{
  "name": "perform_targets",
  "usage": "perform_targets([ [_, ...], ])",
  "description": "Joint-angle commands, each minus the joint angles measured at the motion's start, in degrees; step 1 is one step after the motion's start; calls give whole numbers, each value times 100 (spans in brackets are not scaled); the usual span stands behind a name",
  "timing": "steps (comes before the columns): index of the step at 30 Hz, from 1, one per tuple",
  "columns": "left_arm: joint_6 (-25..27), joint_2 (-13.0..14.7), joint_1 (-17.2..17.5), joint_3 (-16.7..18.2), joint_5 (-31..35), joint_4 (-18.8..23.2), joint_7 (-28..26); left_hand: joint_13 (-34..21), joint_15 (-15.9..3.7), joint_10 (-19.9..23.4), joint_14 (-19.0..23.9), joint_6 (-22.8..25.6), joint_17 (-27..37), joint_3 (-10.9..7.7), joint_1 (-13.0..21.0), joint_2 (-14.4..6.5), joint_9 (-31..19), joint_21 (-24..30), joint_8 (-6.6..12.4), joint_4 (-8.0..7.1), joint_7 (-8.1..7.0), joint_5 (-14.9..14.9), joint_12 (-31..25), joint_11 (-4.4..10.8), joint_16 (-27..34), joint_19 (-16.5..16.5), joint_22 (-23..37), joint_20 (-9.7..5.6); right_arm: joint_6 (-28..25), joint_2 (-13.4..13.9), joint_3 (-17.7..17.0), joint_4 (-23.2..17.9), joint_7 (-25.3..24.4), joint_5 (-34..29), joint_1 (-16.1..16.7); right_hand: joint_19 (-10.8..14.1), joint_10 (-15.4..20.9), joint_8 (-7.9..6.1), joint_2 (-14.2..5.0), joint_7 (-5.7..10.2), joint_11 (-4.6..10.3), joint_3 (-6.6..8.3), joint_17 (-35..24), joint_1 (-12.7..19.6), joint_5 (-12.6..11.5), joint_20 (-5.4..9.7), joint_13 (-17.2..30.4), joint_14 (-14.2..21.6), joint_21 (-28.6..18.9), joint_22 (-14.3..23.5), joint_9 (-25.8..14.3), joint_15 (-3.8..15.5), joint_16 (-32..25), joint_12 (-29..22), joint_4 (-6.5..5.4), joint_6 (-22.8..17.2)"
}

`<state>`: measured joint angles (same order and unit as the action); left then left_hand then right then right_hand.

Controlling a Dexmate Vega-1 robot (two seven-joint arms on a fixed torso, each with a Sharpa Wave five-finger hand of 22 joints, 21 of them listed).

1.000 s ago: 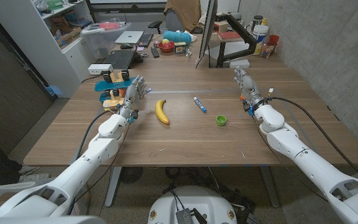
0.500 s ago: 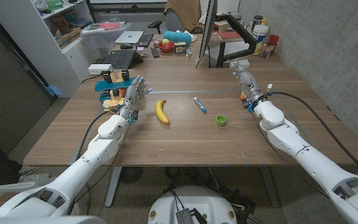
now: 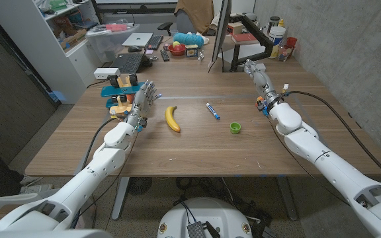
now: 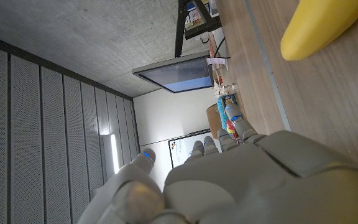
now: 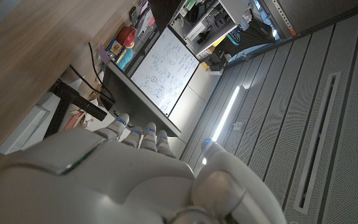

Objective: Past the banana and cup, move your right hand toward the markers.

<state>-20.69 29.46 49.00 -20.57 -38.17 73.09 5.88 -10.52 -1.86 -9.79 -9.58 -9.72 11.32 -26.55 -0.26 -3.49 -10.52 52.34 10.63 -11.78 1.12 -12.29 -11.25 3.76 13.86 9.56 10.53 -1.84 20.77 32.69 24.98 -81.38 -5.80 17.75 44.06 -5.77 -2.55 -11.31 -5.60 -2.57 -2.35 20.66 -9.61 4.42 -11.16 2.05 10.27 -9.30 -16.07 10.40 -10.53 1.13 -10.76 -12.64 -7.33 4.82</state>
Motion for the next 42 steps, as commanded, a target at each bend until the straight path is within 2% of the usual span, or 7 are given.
perform_targets([
  [1,-42,1,1,-11,42,14,-28,-17,-55,-1783,-2287,-2017,25,-42,3,-772,-22,5,35,12,-8,-23,-24,-47,37,2572,19,-426,149,48,49,-26,-80,-371,-115,-15,-10,8,-383,-39,15,12,-13,70,14,375,10,-12,4,19,-7,37,19,10,29,24],
  [4,-36,8,1,-13,58,25,-46,-17,-54,-1791,-2283,-2010,25,-41,3,-771,-22,4,36,13,-12,-23,-19,-7,39,2568,19,-430,229,62,62,-21,-109,-495,-141,-13,-19,13,-386,-32,11,16,-13,77,15,378,10,-14,8,19,-7,31,22,16,31,33],
  [6,-36,9,-7,-15,60,18,-40,-17,-48,-1783,-2285,-2009,25,-41,3,-770,-22,4,36,13,-7,-23,-22,-41,38,2567,19,-427,279,66,69,-21,-135,-577,-156,-14,-18,13,-386,-29,14,17,-13,80,16,378,10,-16,10,19,-7,33,24,17,33,32],
  [7,-38,6,-11,-15,61,14,-42,-17,-54,-1785,-2286,-2011,25,-41,4,-771,-22,2,35,13,-10,-23,-20,-4,38,2570,19,-430,307,67,73,-20,-151,-622,-163,-15,-20,13,-385,-29,11,18,-13,84,16,377,10,-17,13,19,-7,28,25,19,35,31],
  [25,-108,-18,-41,-16,84,-27,-36,-17,-58,-1770,-2275,-1997,24,-36,3,-767,-22,-6,34,13,-8,-24,-21,-18,44,2561,18,-430,615,109,163,-49,-300,-1323,-303,-29,-24,13,-367,-20,-8,22,-14,118,23,386,11,-38,43,18,-7,-24,40,31,55,16],
  [42,-235,-55,-75,-30,111,-97,26,-16,-56,-1769,-2269,-1992,24,-32,4,-768,-22,-16,31,14,-8,-27,-16,-5,48,2556,18,-417,811,170,329,-41,-479,-2213,-569,-24,-24,6,-351,29,-8,17,-17,143,31,381,12,-31,69,17,-9,-33,38,42,68,-25],
])
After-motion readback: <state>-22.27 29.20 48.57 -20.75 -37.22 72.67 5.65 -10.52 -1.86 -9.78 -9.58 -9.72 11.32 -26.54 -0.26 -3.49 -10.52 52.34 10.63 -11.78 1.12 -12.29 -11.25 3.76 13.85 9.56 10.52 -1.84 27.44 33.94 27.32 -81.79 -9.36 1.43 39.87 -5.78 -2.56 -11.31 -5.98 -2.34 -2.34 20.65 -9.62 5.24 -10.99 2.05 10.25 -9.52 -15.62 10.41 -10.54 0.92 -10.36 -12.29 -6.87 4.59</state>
